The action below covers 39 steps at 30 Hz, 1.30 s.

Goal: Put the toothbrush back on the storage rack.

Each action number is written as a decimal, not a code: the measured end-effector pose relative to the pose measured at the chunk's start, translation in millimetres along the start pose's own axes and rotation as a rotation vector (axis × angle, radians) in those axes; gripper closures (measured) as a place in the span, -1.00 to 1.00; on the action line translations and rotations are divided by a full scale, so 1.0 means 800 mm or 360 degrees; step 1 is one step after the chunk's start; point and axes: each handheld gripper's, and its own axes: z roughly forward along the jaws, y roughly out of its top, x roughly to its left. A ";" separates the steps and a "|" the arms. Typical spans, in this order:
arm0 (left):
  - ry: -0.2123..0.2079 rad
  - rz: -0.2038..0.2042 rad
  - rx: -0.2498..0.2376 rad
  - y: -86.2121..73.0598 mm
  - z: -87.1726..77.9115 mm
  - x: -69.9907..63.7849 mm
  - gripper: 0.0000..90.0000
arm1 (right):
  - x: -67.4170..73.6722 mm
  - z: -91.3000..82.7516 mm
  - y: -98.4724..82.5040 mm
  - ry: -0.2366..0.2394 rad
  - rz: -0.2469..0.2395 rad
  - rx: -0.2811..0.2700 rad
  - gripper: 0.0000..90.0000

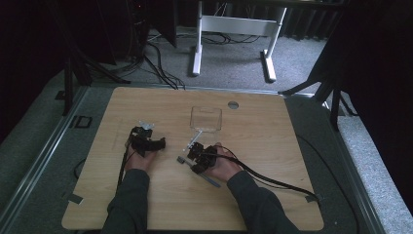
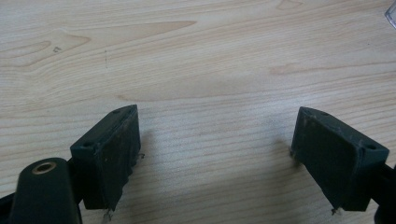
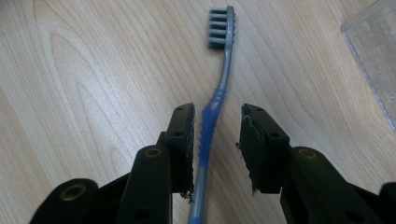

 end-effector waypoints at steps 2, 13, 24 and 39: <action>0.0000 0.0000 0.0000 0.000 0.000 0.000 -0.65 | 0.001 0.000 0.000 0.0000 0.0002 0.0009 0.44; 0.0000 0.0000 0.0000 0.000 0.000 0.000 -0.65 | 0.002 0.005 0.000 0.0008 -0.0003 0.0051 0.46; 0.0000 0.0000 0.0000 0.000 0.000 0.000 -0.65 | 0.004 0.010 -0.001 0.0021 -0.0019 0.0110 0.48; 0.0000 -0.0001 -0.0001 0.000 0.000 0.000 -0.65 | 0.003 0.015 -0.002 0.0025 -0.0013 0.0152 0.50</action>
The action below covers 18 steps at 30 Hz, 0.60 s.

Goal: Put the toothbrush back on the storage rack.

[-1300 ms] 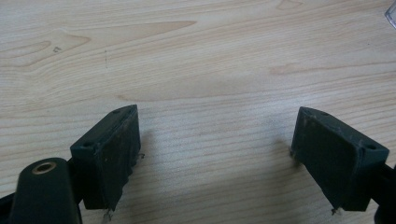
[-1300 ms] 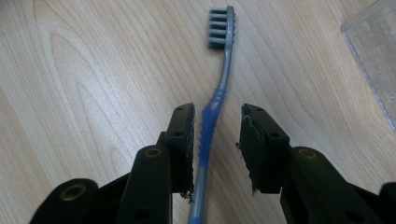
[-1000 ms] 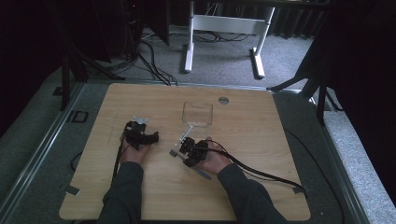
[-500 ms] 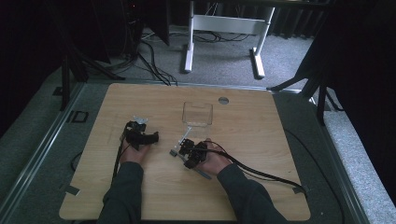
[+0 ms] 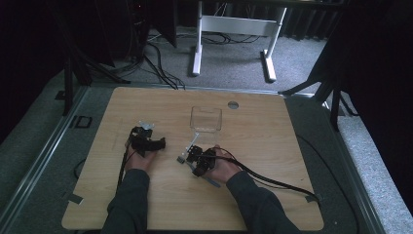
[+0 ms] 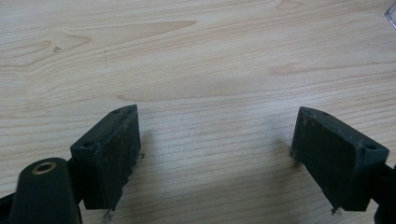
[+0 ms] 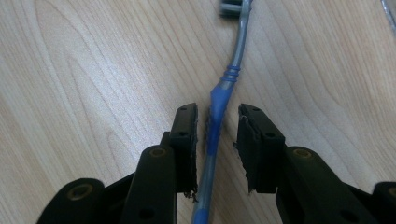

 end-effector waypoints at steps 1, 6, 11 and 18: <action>0.0000 0.0000 0.0001 0.000 0.000 0.000 -0.65 | 0.000 0.000 0.000 0.0000 0.0002 0.0001 0.50; 0.0000 0.0000 0.0001 0.000 0.000 0.000 -0.65 | 0.000 0.002 0.000 0.0004 0.0004 0.0007 0.52; 0.0000 0.0001 0.0001 0.000 0.000 0.000 -0.65 | -0.001 0.003 0.000 0.0010 0.0009 0.0017 0.54; 0.0000 0.0000 0.0000 0.000 0.000 0.000 -0.65 | 0.000 0.007 0.000 0.0014 -0.0004 0.0043 0.55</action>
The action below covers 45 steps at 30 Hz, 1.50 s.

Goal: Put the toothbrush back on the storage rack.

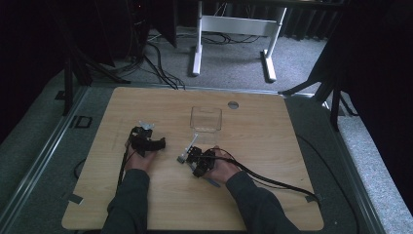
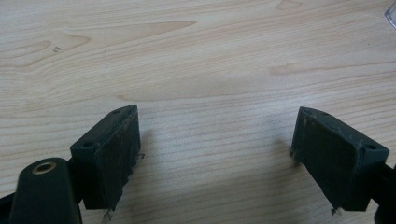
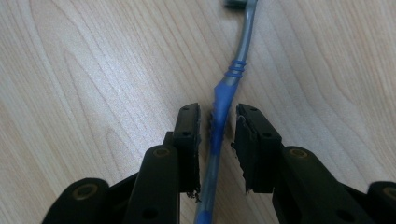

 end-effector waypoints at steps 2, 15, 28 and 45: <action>0.0000 0.0000 0.0000 0.000 0.000 0.000 -0.65 | 0.000 0.001 0.000 0.0001 0.0003 0.0004 0.56; 0.0000 0.0000 0.0000 0.000 0.000 0.000 -0.65 | 0.000 0.005 0.000 0.0005 0.0000 0.0028 0.58; 0.0000 0.0000 0.0000 0.000 0.000 0.000 -0.65 | 0.001 0.005 0.000 -0.0008 0.0005 0.0030 0.61; 0.0000 0.0000 0.0000 0.000 0.000 0.000 -0.65 | 0.003 0.005 0.000 -0.0033 -0.0013 0.0034 0.79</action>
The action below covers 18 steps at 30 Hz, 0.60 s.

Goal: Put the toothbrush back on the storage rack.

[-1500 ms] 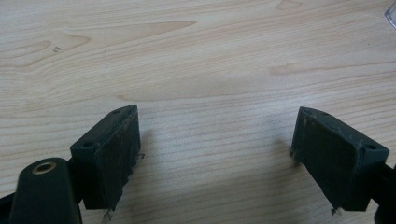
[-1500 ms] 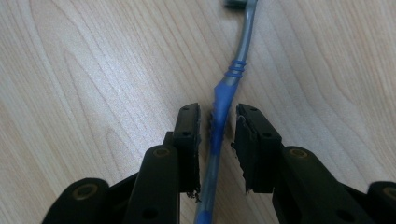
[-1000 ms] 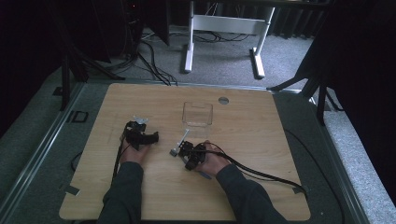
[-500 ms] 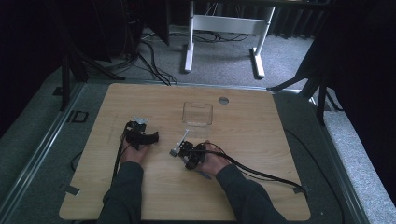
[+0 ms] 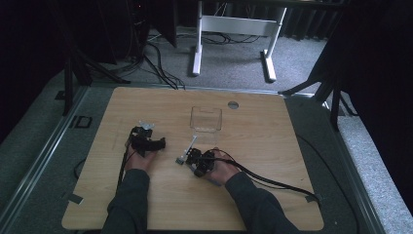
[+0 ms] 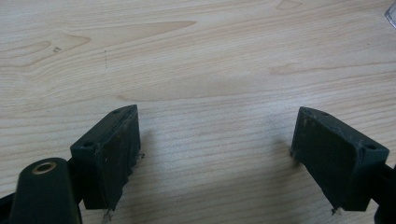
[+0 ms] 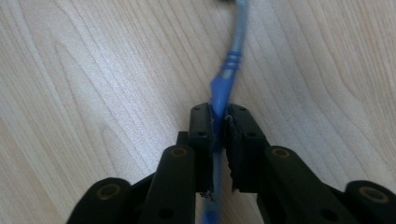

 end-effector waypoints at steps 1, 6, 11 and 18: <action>0.0000 0.0000 0.0000 0.000 0.000 0.000 -0.65 | 0.000 0.000 0.000 0.0001 0.0003 0.0000 0.79; 0.0000 0.0001 0.0000 0.000 0.000 0.000 -0.65 | 0.002 0.000 -0.001 -0.0007 -0.0006 -0.0009 0.81; -0.0001 0.0001 0.0000 0.000 0.000 0.000 -0.65 | 0.003 -0.004 -0.001 -0.0012 -0.0002 -0.0040 0.81; -0.0001 0.0001 0.0000 0.000 0.000 0.000 -0.65 | -0.001 -0.016 -0.001 -0.0021 0.0024 -0.0105 0.81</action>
